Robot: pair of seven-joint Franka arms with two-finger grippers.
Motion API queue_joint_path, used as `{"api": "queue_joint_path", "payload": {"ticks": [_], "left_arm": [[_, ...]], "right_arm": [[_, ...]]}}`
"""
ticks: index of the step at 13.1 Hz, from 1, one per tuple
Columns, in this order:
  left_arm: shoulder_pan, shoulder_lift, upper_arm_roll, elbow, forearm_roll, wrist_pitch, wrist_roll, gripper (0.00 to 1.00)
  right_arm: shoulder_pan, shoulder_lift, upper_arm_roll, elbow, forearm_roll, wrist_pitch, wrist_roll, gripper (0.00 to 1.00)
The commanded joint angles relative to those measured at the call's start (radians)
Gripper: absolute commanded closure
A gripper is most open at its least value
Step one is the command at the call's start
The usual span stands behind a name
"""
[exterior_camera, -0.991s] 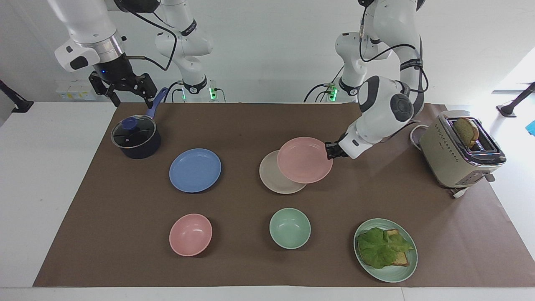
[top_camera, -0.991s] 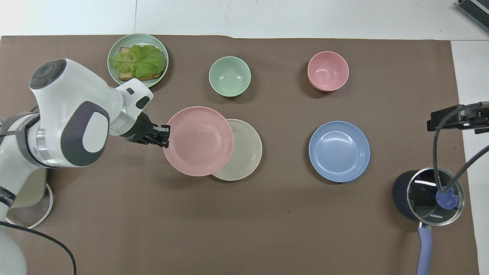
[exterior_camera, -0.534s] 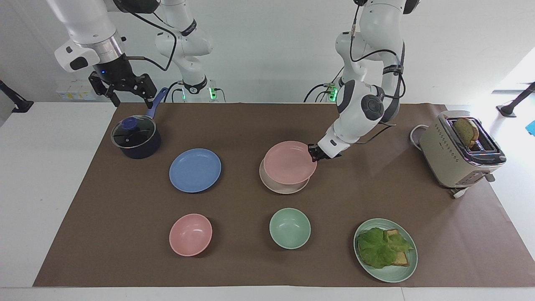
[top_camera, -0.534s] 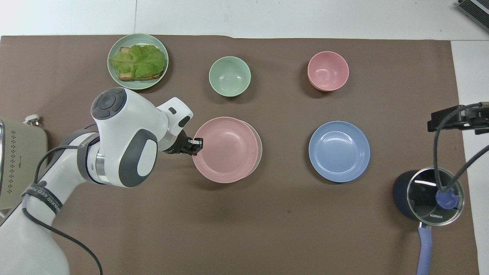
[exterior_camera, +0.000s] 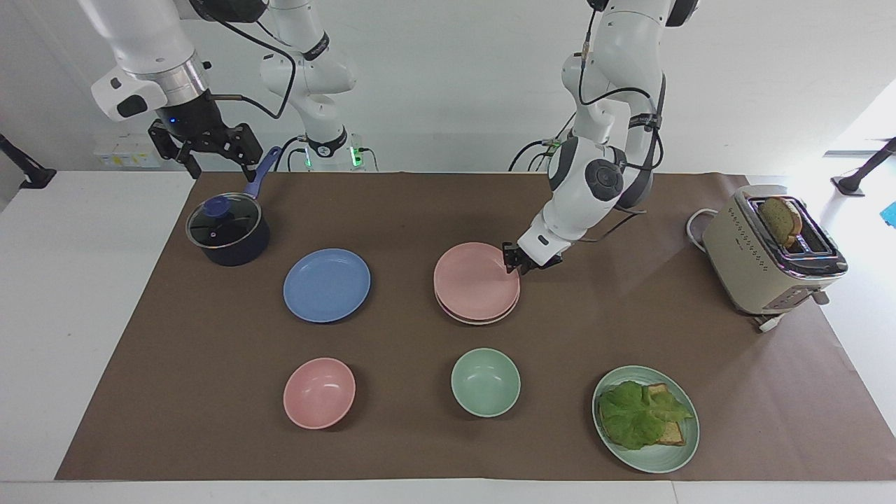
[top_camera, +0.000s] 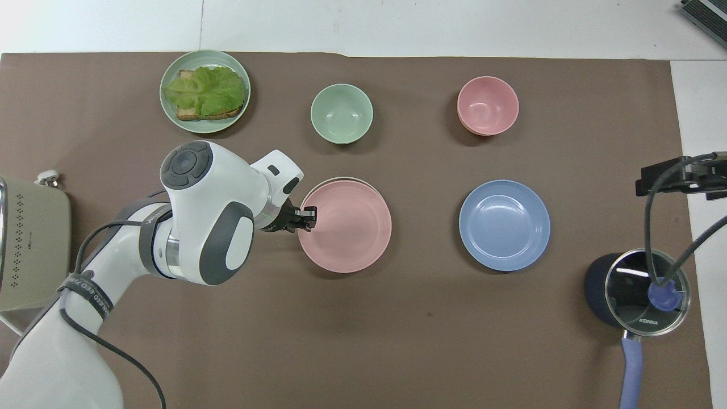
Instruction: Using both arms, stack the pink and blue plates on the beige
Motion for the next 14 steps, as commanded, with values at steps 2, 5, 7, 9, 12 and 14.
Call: {"api": "queue_joint_path", "payload": {"ticks": [2, 5, 7, 9, 12, 14], "left_arm": [[0.015, -0.030, 0.028, 0.007, -0.012, -0.031, -0.003, 0.00], [0.130, -0.058, 0.037, 0.114, 0.066, -0.223, 0.003, 0.00], [0.191, -0.090, 0.041, 0.153, 0.163, -0.258, 0.008, 0.00], [0.257, -0.112, 0.049, 0.185, 0.178, -0.295, 0.022, 0.00], [0.303, -0.112, 0.049, 0.324, 0.318, -0.407, 0.118, 0.00], [0.352, -0.115, 0.049, 0.403, 0.322, -0.482, 0.221, 0.00]], "right_arm": [[-0.010, -0.020, 0.002, -0.025, 0.023, 0.003, 0.007, 0.00], [-0.010, -0.020, 0.003, -0.025, 0.023, 0.003, 0.007, 0.00], [-0.010, -0.020, 0.003, -0.023, 0.023, 0.003, 0.007, 0.00], [-0.010, -0.020, 0.005, -0.023, 0.025, 0.003, 0.007, 0.00], [-0.010, -0.020, 0.005, -0.023, 0.025, 0.023, 0.007, 0.00], [-0.011, -0.020, 0.005, -0.025, 0.025, 0.023, 0.005, 0.00]]}}
